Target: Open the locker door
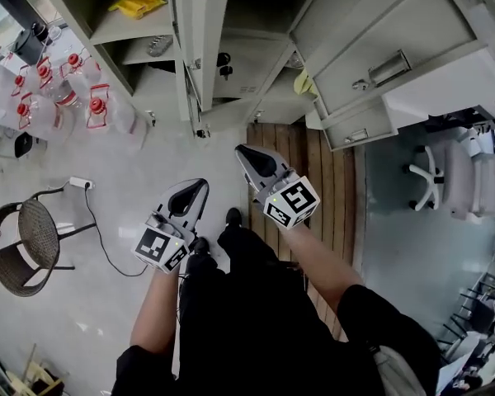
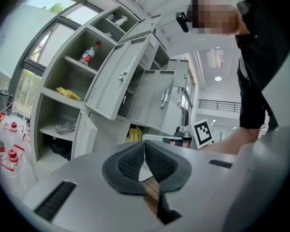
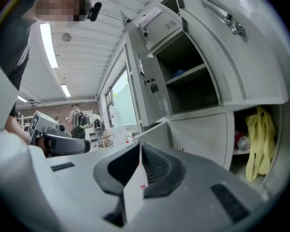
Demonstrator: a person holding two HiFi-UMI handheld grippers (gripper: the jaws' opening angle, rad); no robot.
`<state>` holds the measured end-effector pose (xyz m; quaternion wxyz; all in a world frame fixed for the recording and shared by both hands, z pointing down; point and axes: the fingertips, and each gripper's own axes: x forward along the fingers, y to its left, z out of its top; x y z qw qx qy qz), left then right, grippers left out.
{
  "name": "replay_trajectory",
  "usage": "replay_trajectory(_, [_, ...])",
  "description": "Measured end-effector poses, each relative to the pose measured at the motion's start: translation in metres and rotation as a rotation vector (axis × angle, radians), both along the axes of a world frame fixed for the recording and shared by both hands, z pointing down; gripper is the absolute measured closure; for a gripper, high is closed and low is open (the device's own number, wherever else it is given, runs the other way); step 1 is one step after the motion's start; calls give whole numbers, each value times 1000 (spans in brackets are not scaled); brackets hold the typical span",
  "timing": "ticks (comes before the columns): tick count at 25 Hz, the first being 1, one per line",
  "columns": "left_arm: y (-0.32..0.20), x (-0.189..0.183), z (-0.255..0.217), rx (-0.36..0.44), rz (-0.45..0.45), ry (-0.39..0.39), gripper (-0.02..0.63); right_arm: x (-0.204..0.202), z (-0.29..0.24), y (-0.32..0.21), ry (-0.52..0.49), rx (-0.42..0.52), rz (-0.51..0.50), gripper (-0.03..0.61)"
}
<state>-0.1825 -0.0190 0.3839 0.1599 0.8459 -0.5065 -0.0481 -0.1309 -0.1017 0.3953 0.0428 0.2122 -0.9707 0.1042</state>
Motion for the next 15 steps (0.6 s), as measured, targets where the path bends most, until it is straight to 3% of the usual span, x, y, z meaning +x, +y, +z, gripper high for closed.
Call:
replay_trajectory(6, [-39, 24, 14, -26, -74, -44, 597, -4, 32, -46, 10, 6, -8, 563])
replay_trajectory(11, [-70, 31, 33, -39, -164, -30, 596, -21, 65, -86, 26, 9, -11, 543])
replay_trajectory(15, [-92, 33, 54, -54, -180, -37, 595, -36, 85, -119, 35, 32, -13, 524])
